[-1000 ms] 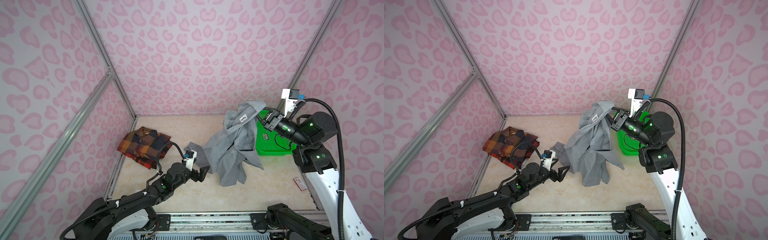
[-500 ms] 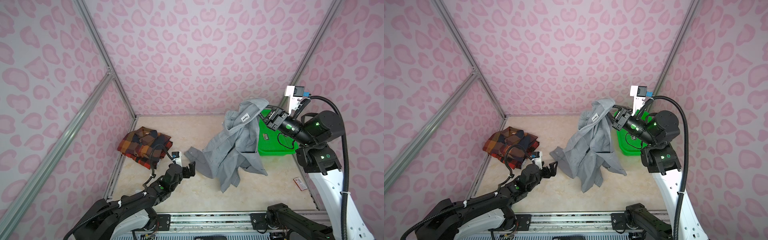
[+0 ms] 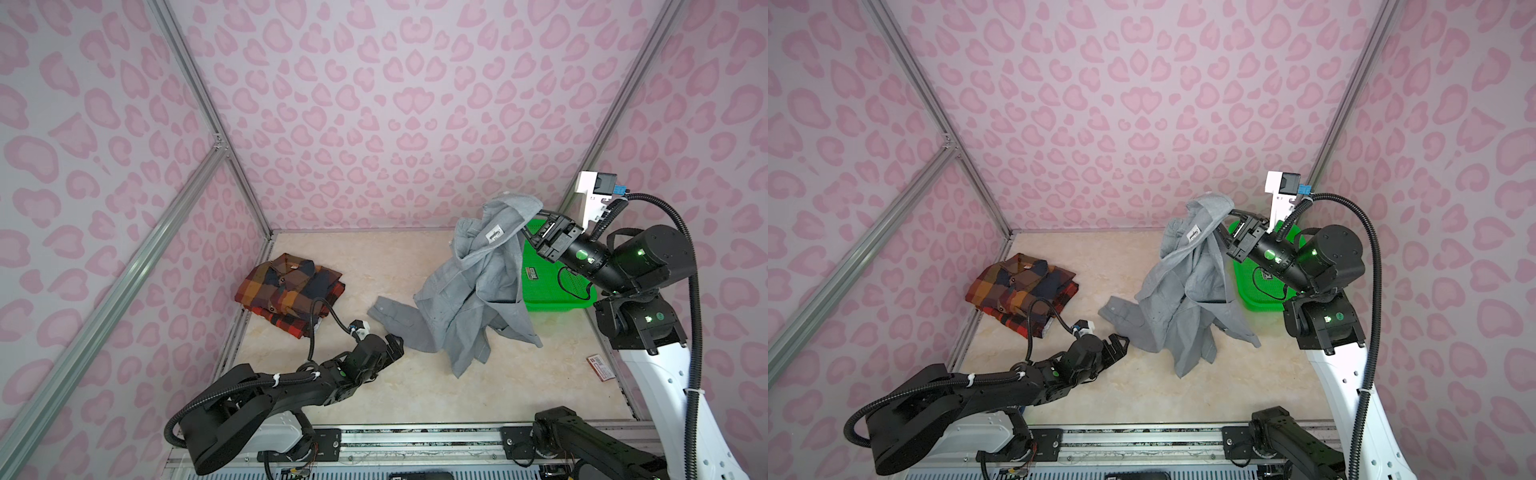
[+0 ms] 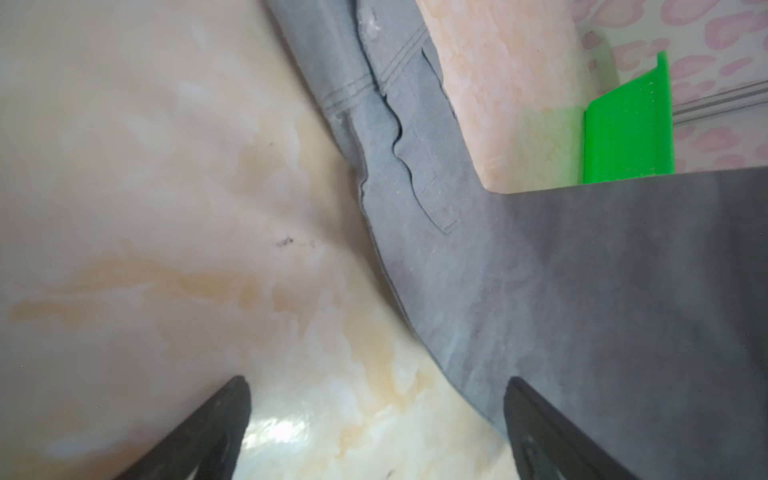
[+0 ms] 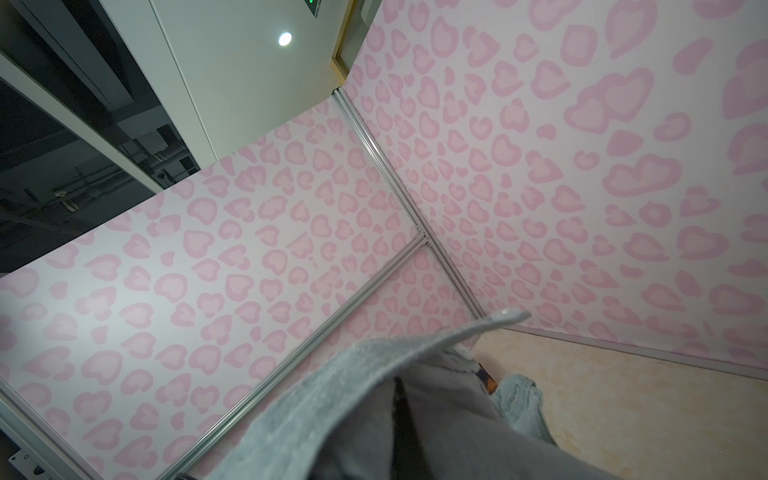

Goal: Fold and stack the long sleeve shirts

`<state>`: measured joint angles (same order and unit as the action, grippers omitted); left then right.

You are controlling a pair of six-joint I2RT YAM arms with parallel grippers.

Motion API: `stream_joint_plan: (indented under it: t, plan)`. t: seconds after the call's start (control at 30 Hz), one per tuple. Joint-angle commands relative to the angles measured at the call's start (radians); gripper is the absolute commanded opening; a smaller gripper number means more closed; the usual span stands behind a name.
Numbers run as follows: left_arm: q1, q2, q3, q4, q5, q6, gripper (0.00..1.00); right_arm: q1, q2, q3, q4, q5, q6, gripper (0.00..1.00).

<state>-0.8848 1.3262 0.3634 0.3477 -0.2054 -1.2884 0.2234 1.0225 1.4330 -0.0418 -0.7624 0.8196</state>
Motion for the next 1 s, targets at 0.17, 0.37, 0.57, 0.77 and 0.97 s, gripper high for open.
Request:
stream_joint_plan:
  t: [0.17, 0.37, 0.57, 0.77, 0.97]
  plan:
    - [-0.002, 0.137, 0.094, 0.071, -0.009, -0.059, 0.84, 0.005, -0.017, -0.016, 0.08, -0.005, 0.032, 0.0]
    - [0.002, 0.241, 0.149, 0.064, -0.03, -0.063, 0.53, 0.009, -0.036, -0.007, 0.077, -0.009, 0.037, 0.0]
    - [0.015, 0.284, 0.186, 0.079, -0.043, -0.035, 0.12, 0.03, -0.052, -0.025, 0.093, -0.012, 0.049, 0.0]
    - [0.102, 0.164, 0.149, 0.023, -0.052, 0.011, 0.04, 0.029, -0.108, -0.065, -0.012, 0.07, -0.02, 0.0]
    - [0.265, -0.224, 0.298, -0.42, -0.14, 0.286, 0.04, 0.012, -0.194, -0.234, -0.197, 0.319, -0.101, 0.0]
